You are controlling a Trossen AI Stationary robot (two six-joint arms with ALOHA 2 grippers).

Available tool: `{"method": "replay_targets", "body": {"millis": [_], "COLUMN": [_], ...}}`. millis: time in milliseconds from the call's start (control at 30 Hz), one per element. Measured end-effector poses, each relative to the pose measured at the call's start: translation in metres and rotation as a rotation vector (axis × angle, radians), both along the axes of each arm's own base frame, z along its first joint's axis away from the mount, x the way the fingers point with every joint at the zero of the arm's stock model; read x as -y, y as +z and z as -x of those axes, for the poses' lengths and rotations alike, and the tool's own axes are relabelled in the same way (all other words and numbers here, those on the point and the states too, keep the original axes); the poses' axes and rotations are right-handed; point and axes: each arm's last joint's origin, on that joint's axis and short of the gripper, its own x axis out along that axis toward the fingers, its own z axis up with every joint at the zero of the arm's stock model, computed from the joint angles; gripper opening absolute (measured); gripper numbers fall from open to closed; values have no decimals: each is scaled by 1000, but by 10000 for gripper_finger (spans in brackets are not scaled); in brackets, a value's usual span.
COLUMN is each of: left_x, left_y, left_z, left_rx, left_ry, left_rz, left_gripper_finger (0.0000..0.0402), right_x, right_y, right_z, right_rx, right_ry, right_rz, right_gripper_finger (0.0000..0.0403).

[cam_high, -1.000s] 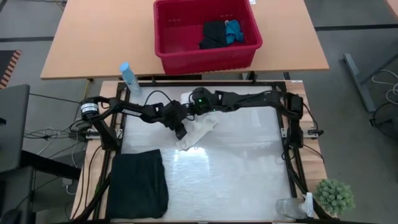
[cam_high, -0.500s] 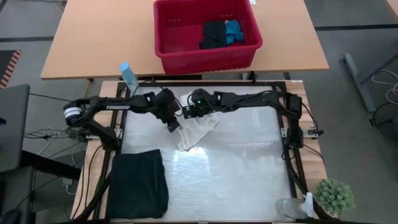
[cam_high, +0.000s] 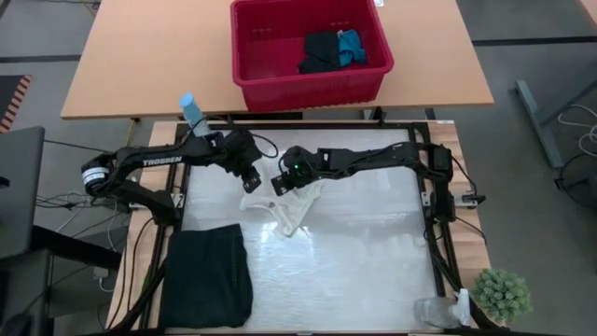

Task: Fold Laundry from Bin
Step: Fold the white dress from the red bin

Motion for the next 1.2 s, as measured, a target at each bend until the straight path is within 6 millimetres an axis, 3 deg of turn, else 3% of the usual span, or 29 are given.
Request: {"method": "replay_targets", "body": {"millis": [267, 533, 767, 933, 1100, 1200], "left_x": [-16, -27, -38, -39, -31, -22], "left_y": [-1, 0, 5, 7, 11, 11], "left_z": [8, 14, 13, 11, 3, -4], "left_rx": [-50, -45, 15, 61, 226, 208], "left_ry": [66, 82, 115, 106, -14, -23], "left_rz": [-102, -137, -191, -184, 21, -27], "left_gripper_finger": [0, 0, 0, 0, 0, 0], "right_x": [-29, -47, -73, -87, -100, -106], "right_y": [-1, -4, -4, -8, -11, -7], "right_z": [-2, 1, 2, 6, 11, 11], "right_rx": [-26, -78, -65, -118, -174, -146], "right_ry": [187, 321, 496, 554, 562, 564], "right_rz": [132, 212, 267, 278, 316, 319], "right_gripper_finger": [50, 139, 176, 180, 181, 181]}}
